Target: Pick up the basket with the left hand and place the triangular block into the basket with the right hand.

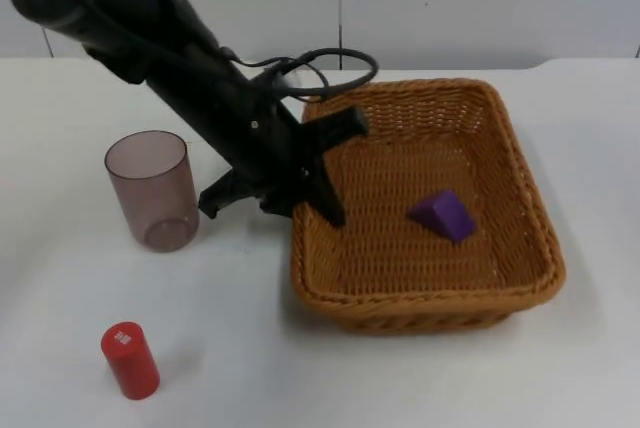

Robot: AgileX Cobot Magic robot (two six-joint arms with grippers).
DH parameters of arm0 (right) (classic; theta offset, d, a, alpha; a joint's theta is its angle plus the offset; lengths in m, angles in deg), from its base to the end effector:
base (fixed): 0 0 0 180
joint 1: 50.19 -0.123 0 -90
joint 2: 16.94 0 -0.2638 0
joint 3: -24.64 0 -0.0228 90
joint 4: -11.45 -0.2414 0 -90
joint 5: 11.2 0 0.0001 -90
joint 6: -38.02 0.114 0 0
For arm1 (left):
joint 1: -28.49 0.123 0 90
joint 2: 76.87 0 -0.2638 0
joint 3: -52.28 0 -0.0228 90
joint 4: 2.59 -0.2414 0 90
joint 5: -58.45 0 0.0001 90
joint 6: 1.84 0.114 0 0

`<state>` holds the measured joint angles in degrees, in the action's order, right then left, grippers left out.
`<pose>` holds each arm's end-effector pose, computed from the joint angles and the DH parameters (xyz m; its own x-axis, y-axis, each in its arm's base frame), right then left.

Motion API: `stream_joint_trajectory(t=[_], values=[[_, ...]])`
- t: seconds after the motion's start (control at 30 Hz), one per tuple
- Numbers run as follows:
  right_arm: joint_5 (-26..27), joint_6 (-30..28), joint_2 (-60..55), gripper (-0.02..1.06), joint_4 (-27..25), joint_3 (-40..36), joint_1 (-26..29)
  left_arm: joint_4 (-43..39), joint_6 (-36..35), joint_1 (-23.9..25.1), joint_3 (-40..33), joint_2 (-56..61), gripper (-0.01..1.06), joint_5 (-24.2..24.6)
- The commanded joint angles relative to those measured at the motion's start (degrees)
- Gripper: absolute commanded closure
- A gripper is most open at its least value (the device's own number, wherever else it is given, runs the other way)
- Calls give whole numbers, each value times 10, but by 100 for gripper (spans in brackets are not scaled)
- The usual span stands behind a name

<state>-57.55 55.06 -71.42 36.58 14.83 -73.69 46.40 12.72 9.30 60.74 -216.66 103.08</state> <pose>0.1585 0.0307 0.4297 -0.2784 -0.1374 -0.9506 -0.1155 0.9873 -0.1089 0.3805 -0.1965 0.0580 -0.9991 -0.0280 -0.0328 -0.0039 0.8168 -0.5769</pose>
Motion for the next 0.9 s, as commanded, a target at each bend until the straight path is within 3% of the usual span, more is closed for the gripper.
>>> stream_joint_trajectory(t=[0.0,0.87], values=[[0,1,2,-1,3,1,2,30,8,4,5,5,105,15],[-1,10,2,-1,1,1,2,4,1,-12,5,-12,105,28]])
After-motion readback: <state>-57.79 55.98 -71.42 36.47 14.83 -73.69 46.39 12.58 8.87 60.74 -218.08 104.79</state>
